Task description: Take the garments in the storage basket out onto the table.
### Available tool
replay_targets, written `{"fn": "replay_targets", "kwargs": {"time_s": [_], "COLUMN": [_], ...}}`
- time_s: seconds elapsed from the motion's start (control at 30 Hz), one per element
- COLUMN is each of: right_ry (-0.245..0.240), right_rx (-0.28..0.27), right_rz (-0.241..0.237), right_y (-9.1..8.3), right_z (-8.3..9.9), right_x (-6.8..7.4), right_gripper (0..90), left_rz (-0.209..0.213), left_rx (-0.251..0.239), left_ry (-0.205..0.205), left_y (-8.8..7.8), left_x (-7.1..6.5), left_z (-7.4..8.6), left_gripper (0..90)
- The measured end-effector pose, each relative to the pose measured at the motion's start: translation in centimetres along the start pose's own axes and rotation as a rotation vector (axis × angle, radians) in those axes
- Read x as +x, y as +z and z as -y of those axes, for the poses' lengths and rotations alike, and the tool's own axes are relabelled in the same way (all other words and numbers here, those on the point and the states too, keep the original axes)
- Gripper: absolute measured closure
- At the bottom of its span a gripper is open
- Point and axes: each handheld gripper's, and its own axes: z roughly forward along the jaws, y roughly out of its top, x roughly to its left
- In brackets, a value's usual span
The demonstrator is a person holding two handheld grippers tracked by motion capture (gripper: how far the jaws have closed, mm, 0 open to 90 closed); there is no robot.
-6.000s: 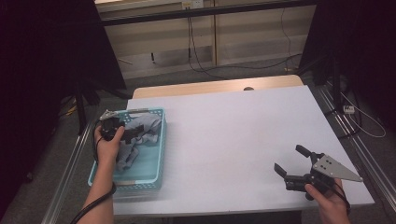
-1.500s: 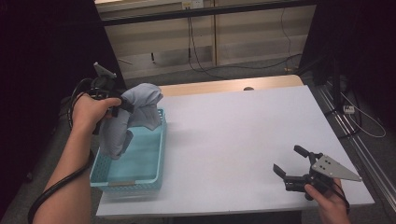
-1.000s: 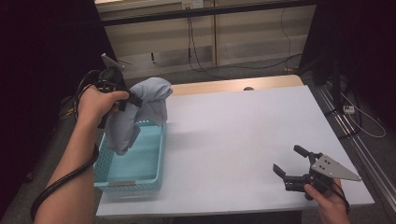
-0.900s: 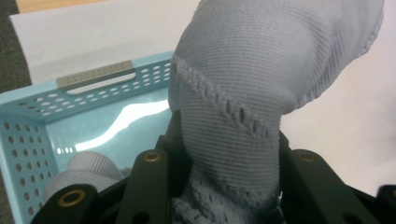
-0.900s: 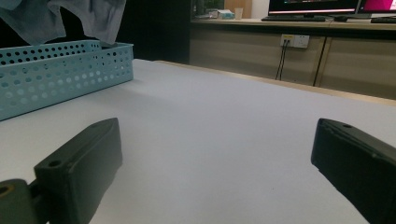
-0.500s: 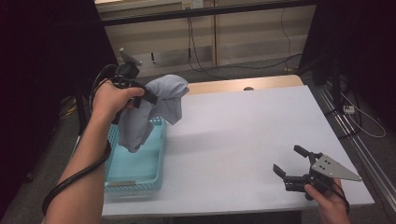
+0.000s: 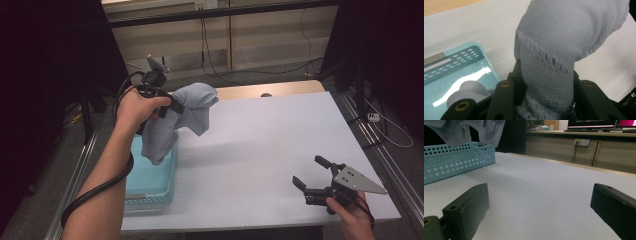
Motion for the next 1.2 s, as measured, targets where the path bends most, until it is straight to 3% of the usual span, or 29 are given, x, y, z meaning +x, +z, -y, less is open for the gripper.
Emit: {"fn": "replay_targets", "kwargs": {"time_s": [0.6,1.2], "right_ry": [-0.003,-0.008], "right_rx": [0.0,0.004], "right_rz": [-0.005,-0.006], "right_y": [0.0,0.0], "right_z": [0.0,0.0], "right_x": [0.0,0.1], "right_gripper": [1.7,1.7], "left_rz": [0.065,0.133], "left_rx": [0.001,0.021], "left_ry": [0.057,0.118], "left_y": [2.2,5.7], "left_x": [-2.8,-5.2], "left_z": [-0.3,0.5], "left_gripper": [64.5,64.2]}}
